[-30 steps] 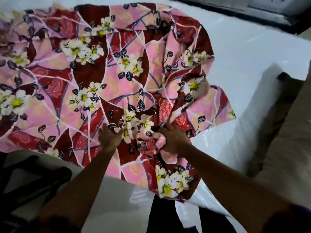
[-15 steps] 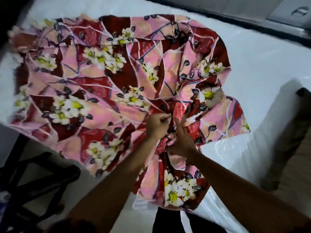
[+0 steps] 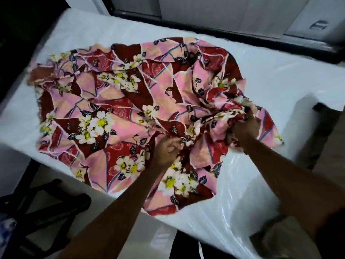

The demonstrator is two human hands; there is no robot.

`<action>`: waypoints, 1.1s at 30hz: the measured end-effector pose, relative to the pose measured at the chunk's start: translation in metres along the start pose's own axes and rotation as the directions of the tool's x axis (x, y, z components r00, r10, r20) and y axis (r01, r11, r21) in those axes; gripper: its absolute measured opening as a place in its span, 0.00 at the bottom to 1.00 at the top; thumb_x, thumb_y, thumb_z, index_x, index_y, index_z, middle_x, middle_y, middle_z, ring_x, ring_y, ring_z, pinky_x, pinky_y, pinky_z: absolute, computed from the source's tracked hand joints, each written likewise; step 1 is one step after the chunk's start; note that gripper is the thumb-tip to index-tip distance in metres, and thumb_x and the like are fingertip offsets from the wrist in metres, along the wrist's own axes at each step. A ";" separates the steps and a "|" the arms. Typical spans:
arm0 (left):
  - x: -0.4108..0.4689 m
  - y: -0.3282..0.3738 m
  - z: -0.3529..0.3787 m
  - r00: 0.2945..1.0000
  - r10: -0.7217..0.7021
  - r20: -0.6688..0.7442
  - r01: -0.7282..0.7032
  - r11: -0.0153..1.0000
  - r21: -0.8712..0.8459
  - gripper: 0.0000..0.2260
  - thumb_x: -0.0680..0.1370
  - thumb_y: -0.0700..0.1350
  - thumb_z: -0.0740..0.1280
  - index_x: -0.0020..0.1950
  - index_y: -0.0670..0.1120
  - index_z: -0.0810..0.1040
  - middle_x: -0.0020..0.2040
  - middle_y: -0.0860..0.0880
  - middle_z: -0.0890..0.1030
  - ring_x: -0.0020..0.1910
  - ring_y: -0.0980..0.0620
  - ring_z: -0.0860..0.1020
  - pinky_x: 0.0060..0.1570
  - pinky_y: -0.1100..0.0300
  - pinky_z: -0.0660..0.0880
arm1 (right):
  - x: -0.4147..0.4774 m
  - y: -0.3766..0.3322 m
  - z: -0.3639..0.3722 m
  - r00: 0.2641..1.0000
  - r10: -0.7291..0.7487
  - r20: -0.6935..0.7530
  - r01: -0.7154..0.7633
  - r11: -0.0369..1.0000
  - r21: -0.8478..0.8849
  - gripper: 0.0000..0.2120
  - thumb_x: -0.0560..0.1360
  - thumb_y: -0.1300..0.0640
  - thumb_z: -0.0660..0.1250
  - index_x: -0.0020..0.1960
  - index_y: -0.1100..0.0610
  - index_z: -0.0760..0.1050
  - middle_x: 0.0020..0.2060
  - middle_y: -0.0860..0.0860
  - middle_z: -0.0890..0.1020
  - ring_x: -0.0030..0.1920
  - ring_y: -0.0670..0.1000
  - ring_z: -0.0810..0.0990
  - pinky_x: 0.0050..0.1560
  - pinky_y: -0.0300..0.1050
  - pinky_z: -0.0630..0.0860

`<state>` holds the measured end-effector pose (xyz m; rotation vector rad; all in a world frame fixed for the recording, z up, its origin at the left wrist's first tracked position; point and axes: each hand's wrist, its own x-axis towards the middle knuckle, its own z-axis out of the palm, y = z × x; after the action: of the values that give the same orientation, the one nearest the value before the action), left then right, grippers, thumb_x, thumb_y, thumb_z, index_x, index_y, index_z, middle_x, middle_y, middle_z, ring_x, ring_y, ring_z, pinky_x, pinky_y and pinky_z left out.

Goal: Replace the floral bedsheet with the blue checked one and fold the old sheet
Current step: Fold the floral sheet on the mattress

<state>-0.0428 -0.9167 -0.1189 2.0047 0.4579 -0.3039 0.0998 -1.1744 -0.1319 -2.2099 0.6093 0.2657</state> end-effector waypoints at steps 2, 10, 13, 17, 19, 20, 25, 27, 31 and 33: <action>-0.011 -0.016 -0.009 0.999 0.011 -0.053 -0.009 0.999 0.054 0.14 0.75 0.44 0.68 0.60 0.41 0.81 0.55 0.46 0.83 0.51 0.52 0.82 0.52 0.61 0.77 | 0.000 0.005 0.004 0.995 0.033 0.097 -0.046 0.990 0.131 0.24 0.67 0.51 0.62 0.62 0.54 0.77 0.50 0.56 0.84 0.52 0.62 0.82 0.52 0.52 0.80; -0.031 -0.084 -0.087 0.975 -0.136 -0.177 0.191 0.919 0.345 0.19 0.74 0.40 0.73 0.65 0.42 0.78 0.58 0.43 0.82 0.55 0.47 0.80 0.55 0.55 0.76 | -0.110 -0.026 0.116 0.604 -0.492 0.627 0.623 0.782 0.013 0.42 0.65 0.42 0.71 0.77 0.46 0.65 0.75 0.54 0.69 0.74 0.59 0.67 0.72 0.61 0.67; -0.022 -0.116 -0.131 0.929 -0.254 -0.269 0.341 0.870 0.356 0.28 0.73 0.40 0.75 0.71 0.44 0.72 0.64 0.43 0.79 0.60 0.42 0.79 0.59 0.48 0.78 | -0.150 -0.016 0.113 0.814 -0.396 0.425 0.484 0.868 -0.116 0.37 0.67 0.42 0.63 0.75 0.43 0.64 0.74 0.53 0.68 0.71 0.61 0.68 0.67 0.65 0.70; 0.010 -0.173 -0.192 0.880 -0.362 -0.307 0.467 0.773 0.429 0.42 0.70 0.55 0.76 0.79 0.51 0.59 0.71 0.38 0.71 0.68 0.34 0.71 0.59 0.36 0.76 | -0.166 0.006 0.124 0.895 -0.149 0.420 0.280 0.922 -0.269 0.47 0.66 0.40 0.74 0.78 0.37 0.51 0.81 0.51 0.49 0.79 0.62 0.50 0.74 0.69 0.57; 0.031 -0.197 -0.225 0.845 -0.391 -0.365 0.532 0.684 0.499 0.48 0.69 0.62 0.75 0.81 0.52 0.52 0.78 0.35 0.59 0.75 0.31 0.59 0.67 0.32 0.67 | -0.165 0.011 0.141 0.893 -0.103 0.438 0.252 0.920 -0.299 0.54 0.64 0.41 0.77 0.79 0.36 0.45 0.82 0.51 0.43 0.80 0.62 0.46 0.76 0.68 0.56; 0.041 -0.206 -0.239 0.830 -0.394 -0.395 0.555 0.651 0.517 0.49 0.70 0.62 0.75 0.82 0.51 0.51 0.79 0.34 0.53 0.77 0.31 0.54 0.69 0.32 0.63 | -0.163 0.012 0.149 0.894 -0.070 0.442 0.226 0.923 -0.311 0.57 0.63 0.40 0.78 0.79 0.35 0.43 0.82 0.51 0.41 0.80 0.62 0.46 0.76 0.68 0.56; 0.100 -0.253 -0.324 0.796 -0.427 -0.429 0.572 0.761 0.305 0.48 0.73 0.56 0.75 0.82 0.48 0.48 0.80 0.35 0.54 0.75 0.31 0.60 0.72 0.41 0.63 | -0.156 -0.005 0.203 0.985 0.040 0.169 0.028 0.922 -0.387 0.58 0.54 0.25 0.64 0.80 0.40 0.50 0.81 0.55 0.55 0.77 0.64 0.58 0.74 0.65 0.59; 0.116 -0.256 -0.327 0.772 -0.474 -0.423 0.601 0.760 0.247 0.42 0.75 0.51 0.74 0.81 0.42 0.54 0.77 0.35 0.62 0.74 0.33 0.65 0.70 0.45 0.66 | -0.154 -0.010 0.221 0.991 0.071 0.112 -0.016 0.903 -0.430 0.61 0.54 0.25 0.71 0.80 0.41 0.49 0.80 0.53 0.57 0.76 0.64 0.59 0.73 0.65 0.59; 0.134 -0.226 -0.279 0.804 -0.348 -0.482 0.457 0.880 0.127 0.12 0.75 0.42 0.69 0.55 0.39 0.83 0.52 0.37 0.84 0.54 0.37 0.81 0.52 0.48 0.76 | -0.160 -0.025 0.242 0.987 0.070 0.144 0.014 0.857 -0.516 0.59 0.60 0.32 0.77 0.81 0.42 0.48 0.81 0.54 0.53 0.77 0.66 0.55 0.74 0.66 0.55; 0.133 -0.188 -0.234 0.893 -0.301 -0.334 0.353 0.930 0.105 0.05 0.74 0.38 0.68 0.47 0.41 0.83 0.46 0.41 0.85 0.46 0.43 0.82 0.46 0.52 0.76 | -0.158 -0.034 0.248 0.981 0.063 0.184 0.046 0.844 -0.535 0.56 0.63 0.36 0.77 0.81 0.43 0.49 0.81 0.55 0.54 0.78 0.66 0.55 0.75 0.66 0.55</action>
<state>-0.0034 -0.6058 -0.2155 2.1411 1.0102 -0.2359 -0.0165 -0.9133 -0.2103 -2.6723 0.4718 0.7271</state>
